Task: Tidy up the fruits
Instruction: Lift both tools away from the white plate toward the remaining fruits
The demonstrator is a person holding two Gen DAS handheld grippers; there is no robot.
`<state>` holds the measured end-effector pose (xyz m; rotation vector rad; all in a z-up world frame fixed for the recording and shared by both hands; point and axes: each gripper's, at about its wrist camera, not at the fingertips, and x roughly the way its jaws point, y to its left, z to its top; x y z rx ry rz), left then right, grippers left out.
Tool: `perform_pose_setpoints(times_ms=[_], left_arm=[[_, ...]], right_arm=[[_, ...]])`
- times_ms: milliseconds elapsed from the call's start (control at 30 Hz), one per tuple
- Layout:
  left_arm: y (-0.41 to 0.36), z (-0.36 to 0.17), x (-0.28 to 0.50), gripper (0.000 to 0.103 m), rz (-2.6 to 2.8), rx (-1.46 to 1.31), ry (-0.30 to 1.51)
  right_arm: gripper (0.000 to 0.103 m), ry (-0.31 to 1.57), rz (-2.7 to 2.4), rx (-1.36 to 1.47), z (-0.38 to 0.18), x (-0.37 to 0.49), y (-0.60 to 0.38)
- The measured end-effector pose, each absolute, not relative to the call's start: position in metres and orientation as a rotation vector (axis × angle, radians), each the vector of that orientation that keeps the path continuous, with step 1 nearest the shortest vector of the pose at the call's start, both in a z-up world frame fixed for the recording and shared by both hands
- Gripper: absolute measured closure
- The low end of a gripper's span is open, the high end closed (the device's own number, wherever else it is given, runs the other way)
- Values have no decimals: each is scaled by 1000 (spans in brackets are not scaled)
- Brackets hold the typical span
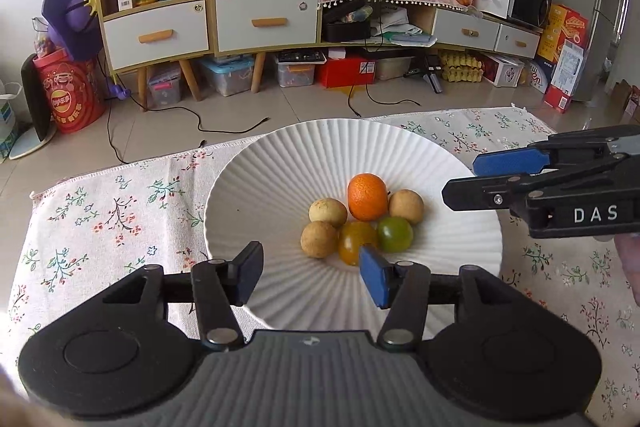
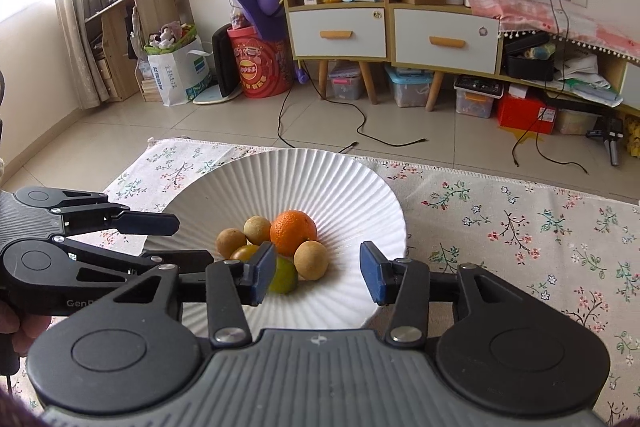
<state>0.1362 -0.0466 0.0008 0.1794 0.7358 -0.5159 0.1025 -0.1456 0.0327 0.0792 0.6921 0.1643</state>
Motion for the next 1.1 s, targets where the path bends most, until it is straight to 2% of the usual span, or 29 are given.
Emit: perform_pose_setpoints(times_ms=[167,300,367,600,900,1100], left_arm=[[-38,10,120,40,-496,190,741],[-31,17,107,20,-470,185,735],[-29,19,101,20,-458,189,749],[-21,20,79,9,-442,194,745],[-7,2,61,7,-463,203,755],[2,-20,51,7,-473,232,766]], right_arm=[[40,689,160,96,38,89,-141],[29,685,181,91,42,76,-133],[25,683,194,88,44,70,-128],[10,662,216,97,47,50,-120],[3,645,244,85,33,33,-110],[3,725,260,74,6,27,-98]])
